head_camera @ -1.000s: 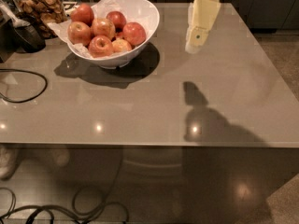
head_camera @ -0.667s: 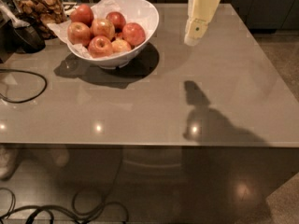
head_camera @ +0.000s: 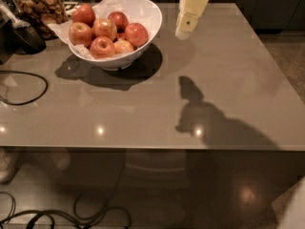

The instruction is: Pick apple from white bowl

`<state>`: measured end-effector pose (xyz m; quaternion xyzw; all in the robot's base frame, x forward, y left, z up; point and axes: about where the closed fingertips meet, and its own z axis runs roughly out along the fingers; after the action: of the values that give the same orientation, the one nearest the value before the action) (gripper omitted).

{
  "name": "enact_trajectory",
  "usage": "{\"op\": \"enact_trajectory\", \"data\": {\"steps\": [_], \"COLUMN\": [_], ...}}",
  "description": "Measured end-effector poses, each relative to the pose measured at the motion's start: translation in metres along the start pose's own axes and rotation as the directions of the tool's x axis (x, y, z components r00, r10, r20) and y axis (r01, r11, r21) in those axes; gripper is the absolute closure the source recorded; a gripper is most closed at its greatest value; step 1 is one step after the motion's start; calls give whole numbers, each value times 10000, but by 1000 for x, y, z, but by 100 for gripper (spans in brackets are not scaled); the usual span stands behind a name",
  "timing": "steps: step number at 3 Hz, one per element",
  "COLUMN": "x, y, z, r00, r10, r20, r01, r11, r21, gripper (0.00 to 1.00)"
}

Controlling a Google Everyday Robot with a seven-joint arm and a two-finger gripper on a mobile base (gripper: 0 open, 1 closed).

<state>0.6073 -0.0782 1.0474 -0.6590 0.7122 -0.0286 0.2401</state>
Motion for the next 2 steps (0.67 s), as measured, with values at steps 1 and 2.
{"op": "enact_trajectory", "data": {"steps": [1,2], "x": [-17,-35], "y": [-25,-49], "z": [14,30], "r00": [9991,9977], "r10": [-22,-157], "r20": [435,657], "r01": [22,158], "r11": [10000,9999], "r21": [-6,-15], "gripper": [0,18]}}
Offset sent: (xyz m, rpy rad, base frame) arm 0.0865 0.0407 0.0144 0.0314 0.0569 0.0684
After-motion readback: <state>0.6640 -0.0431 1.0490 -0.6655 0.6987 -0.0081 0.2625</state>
